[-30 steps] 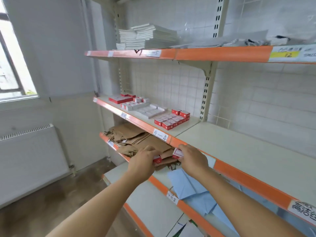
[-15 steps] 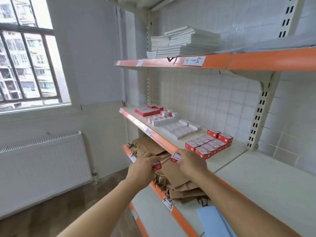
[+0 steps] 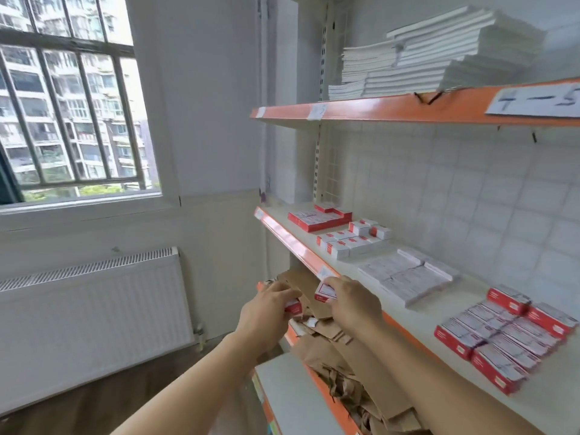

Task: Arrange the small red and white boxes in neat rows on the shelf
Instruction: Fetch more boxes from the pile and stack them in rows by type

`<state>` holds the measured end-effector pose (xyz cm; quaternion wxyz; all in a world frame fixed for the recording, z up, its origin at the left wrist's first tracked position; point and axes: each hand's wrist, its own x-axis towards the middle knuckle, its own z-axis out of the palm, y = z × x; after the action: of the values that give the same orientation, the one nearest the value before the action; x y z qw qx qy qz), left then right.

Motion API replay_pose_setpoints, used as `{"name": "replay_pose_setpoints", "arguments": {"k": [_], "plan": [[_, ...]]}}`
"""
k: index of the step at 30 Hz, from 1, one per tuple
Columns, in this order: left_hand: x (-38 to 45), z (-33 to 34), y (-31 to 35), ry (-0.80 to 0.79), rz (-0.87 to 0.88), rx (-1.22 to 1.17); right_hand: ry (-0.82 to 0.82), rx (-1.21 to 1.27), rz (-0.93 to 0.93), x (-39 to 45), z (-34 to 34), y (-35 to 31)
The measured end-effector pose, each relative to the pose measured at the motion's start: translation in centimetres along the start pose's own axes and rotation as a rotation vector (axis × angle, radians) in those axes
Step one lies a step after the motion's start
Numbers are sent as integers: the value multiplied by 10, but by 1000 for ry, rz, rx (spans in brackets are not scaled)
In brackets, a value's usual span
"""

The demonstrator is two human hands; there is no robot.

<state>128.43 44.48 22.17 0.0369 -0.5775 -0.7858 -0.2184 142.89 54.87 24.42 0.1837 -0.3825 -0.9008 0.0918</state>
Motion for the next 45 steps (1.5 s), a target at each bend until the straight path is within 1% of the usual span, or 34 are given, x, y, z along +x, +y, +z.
{"name": "replay_pose_setpoints", "arguments": {"k": [7,10,14,17,24,31,36,42,45], "plan": [[78,-5,-97,-20,74,-11,-9,6,69,102,40,-40],[109,-6,-133,-15,78,-26,3,8,105,138,53,-50],[145,2,-165,-56,88,-32,12,-5,137,180,67,-50],[183,10,-179,-56,112,-47,43,1,172,214,74,-45],[282,25,-179,-45,202,-82,144,4,256,288,75,-9],[373,38,-170,-37,287,-103,205,-16,339,346,66,28],[418,61,-162,-96,367,-137,217,-34,429,366,73,48],[470,83,-148,-170,552,-204,279,-83,567,383,81,67],[494,89,-146,-200,605,-217,288,-140,630,392,87,72]]}}
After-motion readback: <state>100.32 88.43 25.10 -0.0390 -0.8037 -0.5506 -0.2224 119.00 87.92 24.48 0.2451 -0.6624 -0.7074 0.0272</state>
